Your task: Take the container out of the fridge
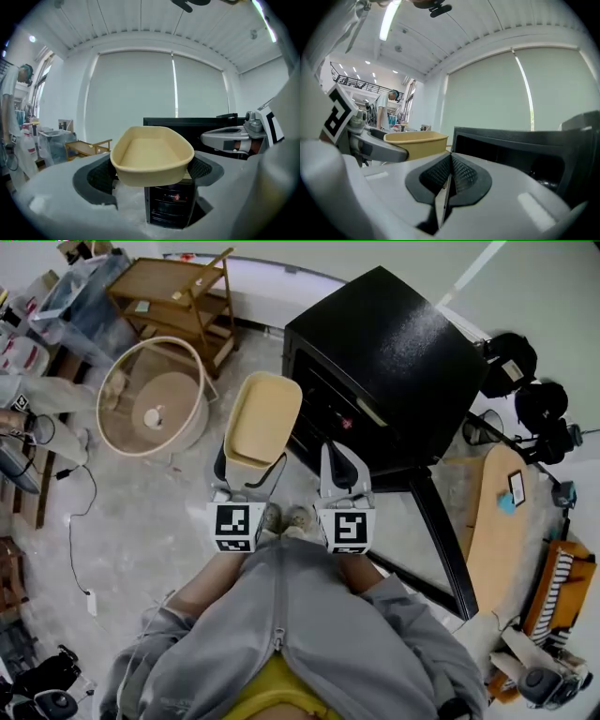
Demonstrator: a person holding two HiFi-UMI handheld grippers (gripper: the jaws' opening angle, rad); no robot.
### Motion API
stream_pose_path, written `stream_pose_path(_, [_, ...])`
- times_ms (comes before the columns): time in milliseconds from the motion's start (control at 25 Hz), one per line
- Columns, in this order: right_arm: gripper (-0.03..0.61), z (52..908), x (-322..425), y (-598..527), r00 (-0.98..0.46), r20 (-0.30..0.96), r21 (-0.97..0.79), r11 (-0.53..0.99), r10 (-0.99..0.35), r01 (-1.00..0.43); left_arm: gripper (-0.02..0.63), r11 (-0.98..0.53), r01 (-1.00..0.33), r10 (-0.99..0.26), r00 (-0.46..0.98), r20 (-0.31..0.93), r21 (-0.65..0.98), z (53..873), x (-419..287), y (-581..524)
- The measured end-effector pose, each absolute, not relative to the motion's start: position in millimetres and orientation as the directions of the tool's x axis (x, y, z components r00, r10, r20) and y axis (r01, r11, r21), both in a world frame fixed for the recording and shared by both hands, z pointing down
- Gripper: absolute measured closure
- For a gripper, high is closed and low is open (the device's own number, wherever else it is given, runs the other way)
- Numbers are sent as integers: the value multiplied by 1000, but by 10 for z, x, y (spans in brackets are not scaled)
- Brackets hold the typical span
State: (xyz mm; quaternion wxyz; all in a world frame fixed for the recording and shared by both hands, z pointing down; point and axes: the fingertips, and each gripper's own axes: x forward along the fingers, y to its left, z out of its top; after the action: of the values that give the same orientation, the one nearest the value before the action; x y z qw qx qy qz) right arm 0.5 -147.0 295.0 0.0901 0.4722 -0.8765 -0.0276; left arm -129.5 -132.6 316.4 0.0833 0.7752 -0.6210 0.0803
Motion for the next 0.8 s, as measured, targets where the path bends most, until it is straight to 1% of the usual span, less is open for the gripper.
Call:
stream_pose_path(160, [578, 2775, -57, -1402, -559, 108, 132, 570, -822, -811, 132, -167, -986, -967, 162, 195, -8, 2916, -1453, -1321])
stream_pose_path(320, [578, 2632, -174, -1355, -593, 91, 173, 599, -800, -782, 132, -139, -990, -977, 135, 163, -19, 2756, -1550, -1312])
stream_pose_path(800, [578, 2650, -122, -1411, -593, 94, 130, 601, -799, -789, 131, -152, -988, -975, 150, 162, -1, 2754, -1486, -1322])
